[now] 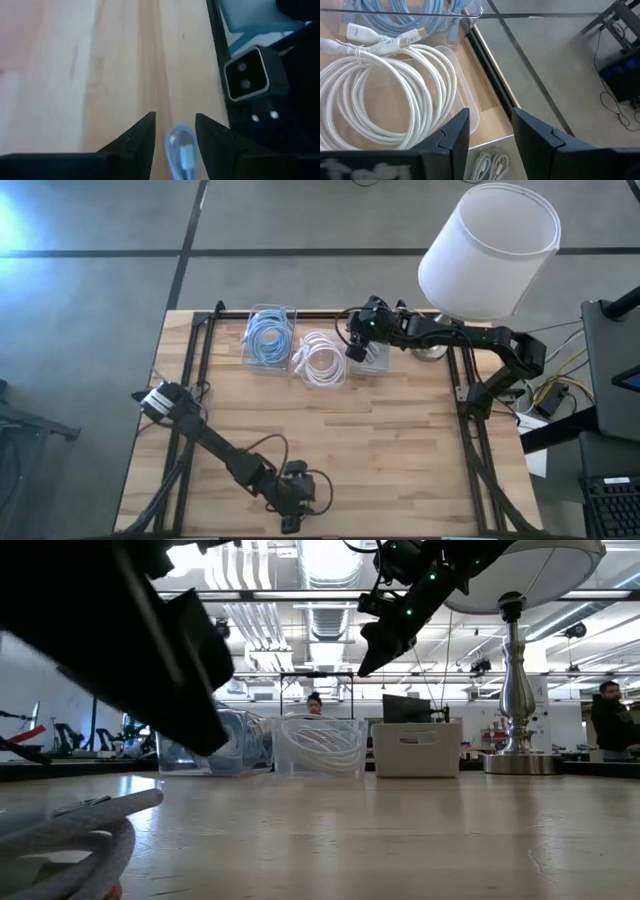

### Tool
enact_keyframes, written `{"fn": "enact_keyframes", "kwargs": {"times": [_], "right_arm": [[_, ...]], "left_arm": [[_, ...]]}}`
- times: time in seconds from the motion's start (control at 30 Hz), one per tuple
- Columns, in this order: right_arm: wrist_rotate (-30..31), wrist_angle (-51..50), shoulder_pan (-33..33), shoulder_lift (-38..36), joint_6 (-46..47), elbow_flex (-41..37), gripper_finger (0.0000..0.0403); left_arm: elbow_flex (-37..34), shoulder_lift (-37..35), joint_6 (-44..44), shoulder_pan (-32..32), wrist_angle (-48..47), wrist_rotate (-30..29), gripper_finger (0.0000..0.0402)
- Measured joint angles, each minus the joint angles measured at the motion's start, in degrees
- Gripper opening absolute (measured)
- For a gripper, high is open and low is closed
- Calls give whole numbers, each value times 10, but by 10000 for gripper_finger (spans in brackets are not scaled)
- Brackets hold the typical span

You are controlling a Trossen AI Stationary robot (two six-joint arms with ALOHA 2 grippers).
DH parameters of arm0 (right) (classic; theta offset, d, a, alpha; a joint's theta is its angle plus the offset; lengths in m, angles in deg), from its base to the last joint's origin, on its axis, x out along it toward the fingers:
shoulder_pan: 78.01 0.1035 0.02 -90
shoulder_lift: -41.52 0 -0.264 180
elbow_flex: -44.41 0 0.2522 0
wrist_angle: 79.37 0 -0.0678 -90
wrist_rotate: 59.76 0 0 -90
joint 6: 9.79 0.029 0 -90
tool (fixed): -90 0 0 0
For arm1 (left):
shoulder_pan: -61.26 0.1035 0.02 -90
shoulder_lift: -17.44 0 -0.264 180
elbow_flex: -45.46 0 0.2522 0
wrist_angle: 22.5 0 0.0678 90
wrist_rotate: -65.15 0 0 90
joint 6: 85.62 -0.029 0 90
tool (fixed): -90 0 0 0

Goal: Pick & Place USB Port
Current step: Put the purple charger cable into the white bin

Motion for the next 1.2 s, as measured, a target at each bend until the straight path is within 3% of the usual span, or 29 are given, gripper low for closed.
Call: {"fn": "enact_keyframes", "kwargs": {"times": [0.63, 0.97, 1.2], "right_arm": [[0, 0, 0, 0, -10, 0, 137], [0, 0, 0, 0, -13, 0, 136], [0, 2, 0, 0, -13, 0, 133]], "left_arm": [[-3, 5, 51, -15, -63, 17, 122], [-1, 41, 27, -14, -23, 14, 122], [-2, 36, -50, -2, -107, -72, 119]]}}
